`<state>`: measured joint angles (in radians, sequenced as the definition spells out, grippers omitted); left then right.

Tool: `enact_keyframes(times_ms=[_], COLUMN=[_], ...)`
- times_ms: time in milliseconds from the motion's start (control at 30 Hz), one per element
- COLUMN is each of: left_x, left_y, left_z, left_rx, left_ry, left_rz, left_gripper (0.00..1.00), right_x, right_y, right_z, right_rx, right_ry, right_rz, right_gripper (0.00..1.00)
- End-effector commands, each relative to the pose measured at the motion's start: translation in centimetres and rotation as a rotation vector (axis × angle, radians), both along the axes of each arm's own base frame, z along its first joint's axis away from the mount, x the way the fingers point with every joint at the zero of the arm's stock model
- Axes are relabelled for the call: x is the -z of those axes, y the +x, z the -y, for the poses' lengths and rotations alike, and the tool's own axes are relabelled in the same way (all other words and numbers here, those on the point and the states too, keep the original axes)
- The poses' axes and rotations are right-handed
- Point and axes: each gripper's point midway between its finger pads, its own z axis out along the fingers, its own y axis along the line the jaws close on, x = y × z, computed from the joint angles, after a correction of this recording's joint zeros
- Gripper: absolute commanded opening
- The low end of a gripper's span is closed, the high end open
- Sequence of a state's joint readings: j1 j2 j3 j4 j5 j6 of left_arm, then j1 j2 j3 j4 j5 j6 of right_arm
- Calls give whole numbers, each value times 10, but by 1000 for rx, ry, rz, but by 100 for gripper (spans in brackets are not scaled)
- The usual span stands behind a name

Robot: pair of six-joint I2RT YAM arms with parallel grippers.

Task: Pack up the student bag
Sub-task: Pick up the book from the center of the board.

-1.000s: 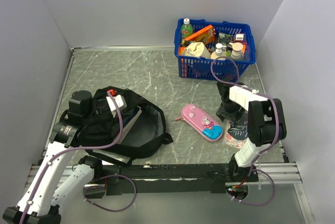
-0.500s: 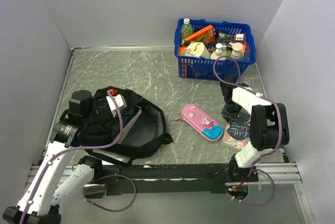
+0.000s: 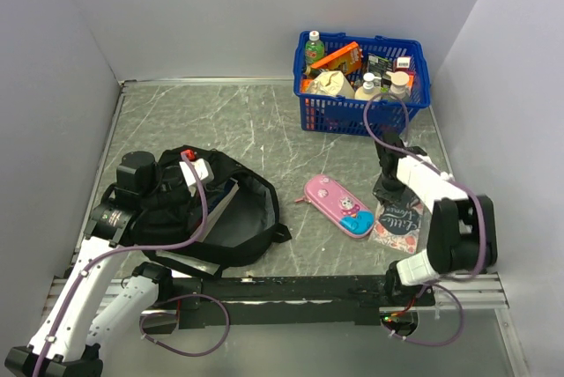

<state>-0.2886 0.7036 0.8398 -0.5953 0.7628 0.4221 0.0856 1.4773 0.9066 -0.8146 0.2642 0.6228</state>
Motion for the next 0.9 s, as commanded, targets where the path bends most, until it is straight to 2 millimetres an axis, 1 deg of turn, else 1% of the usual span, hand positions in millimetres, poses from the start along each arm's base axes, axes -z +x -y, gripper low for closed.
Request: enact_keyframes(times_ms=[0,33,67,100,133,167,200,233,267,300,333,367,400,433,500,533,567,633,700,733,767,800,833,867], left_x=[-27,-28,-28,-28,-27,-28,-29,-28,-28,-27,-28,-28,-28,-28,-27,-28,-27,-28,-29,-29,-30,-30,-30,-30], left_y=[-1,-1,-1,-1,-1,-1,-2,-2,-3,-4,-4,-5,-5,-5,-6,-6,-6,-5,-5,-4,-4,-4,-4,-5], left_z=[10,10,10,10,10,11,11,11,11,10,10,10,10,10,10,10,10,10,10,10,10,10,10,10], left_rx=[61,61,61,62,62,64,65,66,66,67,68,66,67,67,69,69,69,66,65,62,60,60,59,59], left_ry=[-55,-55,-55,-57,-56,-59,-62,-62,-62,-59,-58,-57,-59,-60,-63,-64,-66,-67,-67,-69,-71,-72,-72,-73], left_rz=[90,90,93,92,90,89,90,87,90,84,88,87,88,87,86,89,87,89,95,92,96,95,92,95], left_gripper=[1,1,1,1,1,1,1,1,1,1,1,1,1,1,1,1,1,1,1,1,1,1,1,1], right_x=[-76,-94,-114,-124,-134,-150,-158,-166,-180,-187,-201,-209,-216,-235,-256,-274,-284,-310,-325,-331,-334,-338,-341,-343], right_y=[29,29,32,31,31,31,29,30,30,30,33,32,29,30,26,25,23,17,8,2,-3,-10,-20,-26], right_z=[-37,-40,-38,-47,-50,-48,-58,-61,-64,-72,-78,-81,-76,-85,-88,-96,-99,-116,-130,-153,-166,-174,-196,-203], right_rx=[-102,-121,-120,-153,-163,-160,-198,-209,-218,-253,-272,-284,-283,-311,-329,-356,-363,-423,-484,-572,-626,-666,-767,-805], right_ry=[73,61,26,24,19,-21,-29,-43,-51,-56,-55,-62,-109,-105,-108,-81,-59,51,158,265,330,385,490,530], right_rz=[275,321,357,373,394,421,441,458,486,504,535,546,551,592,634,684,714,796,844,862,865,877,875,877], right_gripper=[0,0,0,0,0,0,0,0,0,0,0,0,0,0,0,0,0,0,0,0,0,0,0,0])
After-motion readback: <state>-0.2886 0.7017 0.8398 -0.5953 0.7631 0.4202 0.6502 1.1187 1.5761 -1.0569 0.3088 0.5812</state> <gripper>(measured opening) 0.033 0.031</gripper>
